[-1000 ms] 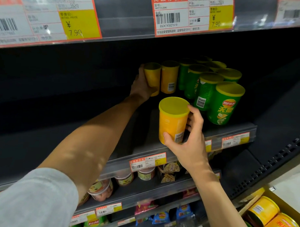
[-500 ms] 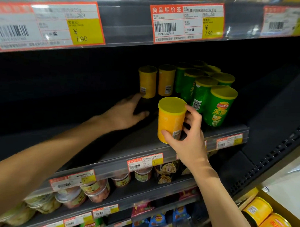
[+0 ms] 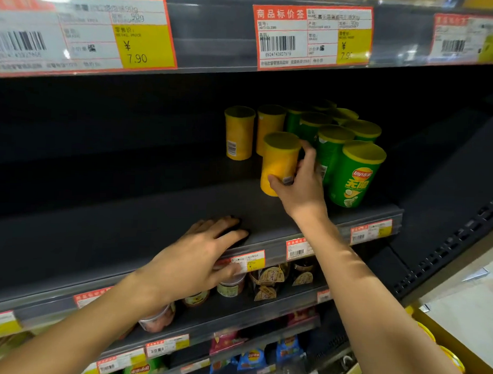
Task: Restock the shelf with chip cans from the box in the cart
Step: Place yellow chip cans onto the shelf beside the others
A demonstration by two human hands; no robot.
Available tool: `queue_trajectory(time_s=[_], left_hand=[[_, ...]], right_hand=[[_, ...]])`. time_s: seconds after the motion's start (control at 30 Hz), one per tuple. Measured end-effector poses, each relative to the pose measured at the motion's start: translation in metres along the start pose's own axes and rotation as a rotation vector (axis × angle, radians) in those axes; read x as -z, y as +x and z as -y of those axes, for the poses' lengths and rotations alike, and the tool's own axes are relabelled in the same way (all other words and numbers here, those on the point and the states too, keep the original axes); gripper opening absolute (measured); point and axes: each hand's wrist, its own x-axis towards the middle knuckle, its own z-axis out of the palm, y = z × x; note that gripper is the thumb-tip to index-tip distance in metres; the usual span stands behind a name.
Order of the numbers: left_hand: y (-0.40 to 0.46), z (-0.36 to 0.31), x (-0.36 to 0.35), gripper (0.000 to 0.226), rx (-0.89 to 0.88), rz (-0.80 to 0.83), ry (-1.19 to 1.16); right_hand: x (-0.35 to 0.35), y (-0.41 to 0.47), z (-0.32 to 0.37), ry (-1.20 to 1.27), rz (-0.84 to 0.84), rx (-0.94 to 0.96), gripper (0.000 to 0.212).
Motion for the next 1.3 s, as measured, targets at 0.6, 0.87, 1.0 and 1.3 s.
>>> queue_trajectory(time_s=[0.6,0.87,1.0,1.3], left_hand=[[-0.004,-0.005,0.000,0.060,0.027,-0.025,0.101],[-0.005,-0.006,0.000,0.062,0.041,-0.020,0.130],[-0.006,-0.007,0.000,0.060,0.040,-0.022,0.148],[-0.005,-0.004,0.002,0.069,0.055,0.014,0.034]], right_hand=[[-0.035,0.038,0.000,-0.240,-0.195,0.008,0.083],[-0.039,0.041,-0.002,-0.277,-0.196,-0.016,0.080],[-0.031,0.032,0.008,-0.190,-0.105,-0.133,0.093],[0.028,-0.079,-0.006,-0.579,0.066,0.036,0.054]])
